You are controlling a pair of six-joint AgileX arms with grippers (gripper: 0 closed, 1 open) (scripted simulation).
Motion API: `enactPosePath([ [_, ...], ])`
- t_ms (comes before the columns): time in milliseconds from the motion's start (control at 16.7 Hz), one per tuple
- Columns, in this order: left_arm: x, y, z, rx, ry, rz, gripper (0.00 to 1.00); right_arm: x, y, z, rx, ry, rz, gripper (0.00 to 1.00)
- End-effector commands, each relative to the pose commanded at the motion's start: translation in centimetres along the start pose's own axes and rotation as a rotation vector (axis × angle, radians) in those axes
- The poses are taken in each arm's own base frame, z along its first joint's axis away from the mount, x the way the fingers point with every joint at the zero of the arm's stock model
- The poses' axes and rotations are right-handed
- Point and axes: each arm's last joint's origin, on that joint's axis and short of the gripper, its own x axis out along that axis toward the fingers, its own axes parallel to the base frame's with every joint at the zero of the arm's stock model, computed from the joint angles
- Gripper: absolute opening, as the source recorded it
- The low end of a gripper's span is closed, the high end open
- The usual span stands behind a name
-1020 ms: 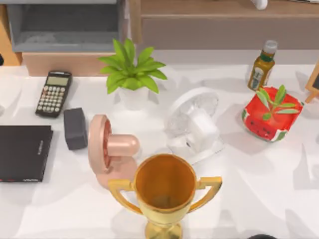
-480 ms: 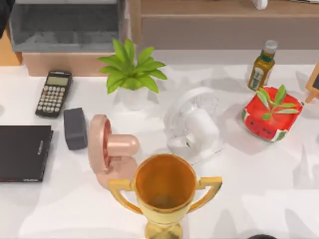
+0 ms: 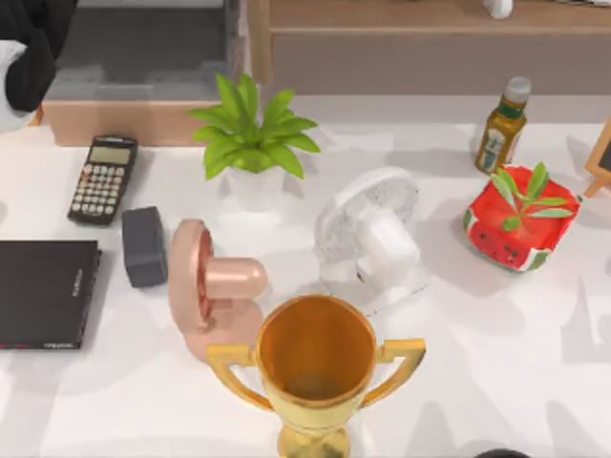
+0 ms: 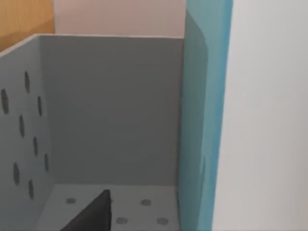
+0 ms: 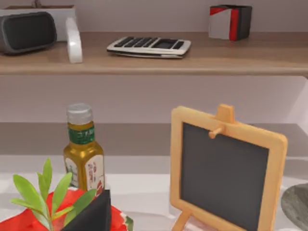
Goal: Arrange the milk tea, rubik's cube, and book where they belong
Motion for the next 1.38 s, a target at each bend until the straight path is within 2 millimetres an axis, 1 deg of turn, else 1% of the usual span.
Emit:
enactPosePath([
  [240,0.0,0.2,0.0,0.0,0.003,0.004,1.0,0.0,0.0,0.0,0.0,0.0,0.0,1.0],
  [660,2.9,0.0,0.0,0.0,0.0,0.0,1.0,0.0,0.0,0.0,0.0,0.0,0.0,1.0],
  [900,3.0,0.0,0.0,0.0,0.0,0.0,1.0,0.0,0.0,0.0,0.0,0.0,0.0,1.0],
  [1380,3.0,0.0,0.0,0.0,0.0,0.0,0.4,0.0,0.0,0.0,0.0,0.0,0.0,1.0],
])
